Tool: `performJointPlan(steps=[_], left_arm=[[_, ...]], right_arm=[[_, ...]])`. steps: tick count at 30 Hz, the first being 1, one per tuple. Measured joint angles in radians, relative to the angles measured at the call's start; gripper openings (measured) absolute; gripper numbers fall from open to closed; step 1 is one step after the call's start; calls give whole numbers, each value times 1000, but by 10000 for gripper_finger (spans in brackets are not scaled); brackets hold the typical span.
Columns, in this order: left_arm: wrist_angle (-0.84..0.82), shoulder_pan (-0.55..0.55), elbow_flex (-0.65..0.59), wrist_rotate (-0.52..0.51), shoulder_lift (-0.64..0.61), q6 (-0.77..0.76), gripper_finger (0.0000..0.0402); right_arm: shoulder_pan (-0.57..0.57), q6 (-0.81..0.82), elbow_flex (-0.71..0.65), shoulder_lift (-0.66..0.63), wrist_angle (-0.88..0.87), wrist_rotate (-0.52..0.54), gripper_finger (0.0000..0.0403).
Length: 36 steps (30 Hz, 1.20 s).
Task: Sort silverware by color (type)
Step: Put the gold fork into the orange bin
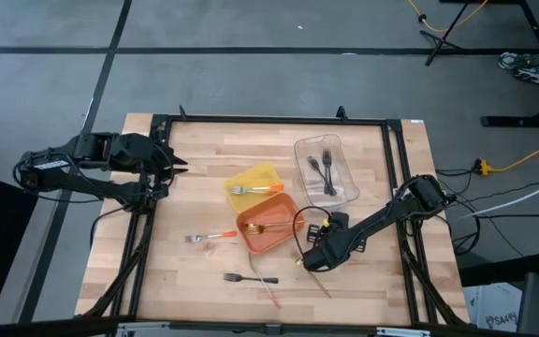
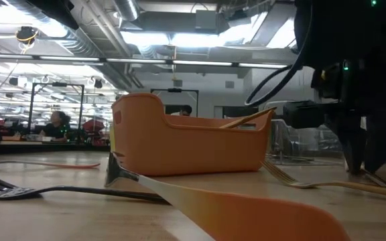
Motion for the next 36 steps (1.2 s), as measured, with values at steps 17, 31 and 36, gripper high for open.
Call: performJointPlan(steps=[17, 31, 36], left_arm=[[-1, 0, 0, -3, 0, 1, 77], [-1, 0, 0, -4, 0, 2, 77], [-1, 0, 0, -4, 0, 2, 77]], right_arm=[[0, -37, -11, 0, 22, 6, 74], [-2, -38, -11, 2, 20, -10, 6], [-2, -45, -7, 3, 10, -13, 3]])
